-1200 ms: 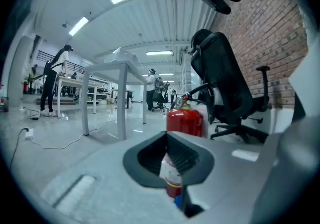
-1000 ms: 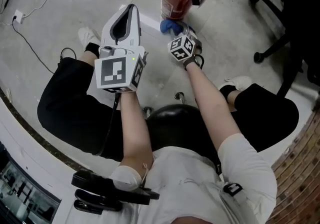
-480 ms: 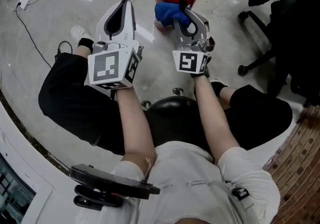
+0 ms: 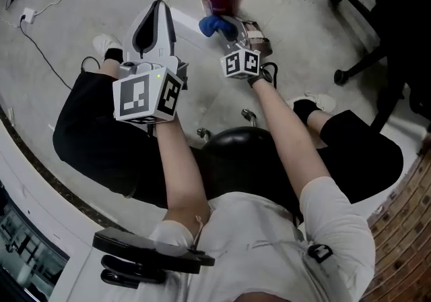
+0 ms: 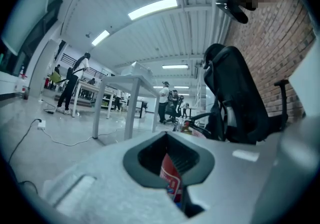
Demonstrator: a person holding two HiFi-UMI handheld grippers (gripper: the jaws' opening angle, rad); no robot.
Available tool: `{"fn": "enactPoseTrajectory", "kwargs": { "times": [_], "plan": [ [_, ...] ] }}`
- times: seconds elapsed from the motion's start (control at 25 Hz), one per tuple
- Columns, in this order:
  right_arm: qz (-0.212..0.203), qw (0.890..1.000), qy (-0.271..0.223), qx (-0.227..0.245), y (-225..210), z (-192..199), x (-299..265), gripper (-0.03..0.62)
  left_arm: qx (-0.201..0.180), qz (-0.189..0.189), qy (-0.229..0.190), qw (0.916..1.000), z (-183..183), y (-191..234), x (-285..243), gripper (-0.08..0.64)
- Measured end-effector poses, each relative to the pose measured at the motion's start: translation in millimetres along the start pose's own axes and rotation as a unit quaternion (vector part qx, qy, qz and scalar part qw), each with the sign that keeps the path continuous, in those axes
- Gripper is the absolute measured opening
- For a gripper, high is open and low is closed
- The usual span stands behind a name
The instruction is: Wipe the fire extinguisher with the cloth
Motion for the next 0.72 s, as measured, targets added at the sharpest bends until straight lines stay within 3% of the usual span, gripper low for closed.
{"fn": "enactPoseTrajectory", "kwargs": {
  "times": [0.08,0.24,0.44,0.56,0.6,0.64,0.68,0.72],
  "plan": [
    [-0.033,0.998,0.038,-0.043,22,28,-19,0.071,0.001,0.002,0.008,1.0,5,-2,-3,0.0],
    [-0.004,0.998,0.039,-0.045,35,42,-30,0.071,0.0,-0.003,0.018,0.9998,11,-1,-10,0.0],
    [-0.014,1.0,0.019,0.013,43,41,-28,0.071,-0.006,-0.016,0.037,0.9992,14,-2,-11,0.0],
    [-0.071,0.993,0.057,0.07,60,60,-35,0.069,-0.012,-0.012,0.044,0.9989,15,-6,-13,0.0],
    [-0.091,0.99,0.089,0.055,68,76,-39,0.069,-0.016,-0.013,0.046,0.9987,15,-6,-13,0.0],
    [-0.105,0.986,0.128,0.0,71,94,-43,0.069,-0.023,-0.015,0.049,0.9984,15,-6,-13,0.0],
    [-0.114,0.975,0.165,-0.096,66,112,-47,0.069,-0.033,-0.016,0.052,0.998,15,-6,-13,0.0],
    [-0.118,0.952,0.19,-0.21,55,125,-50,0.064,-0.043,-0.017,0.052,0.9976,14,-6,-12,0.0]
  ]
}}
Point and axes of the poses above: the fingertips, and each gripper's own axes: x backward along the fingers, y to its left, z out of its underside, the point moved 10 cm from there along x, backward along the fingers, and after that the axes turned 5 degrees about -y, right-handed, at the moved point
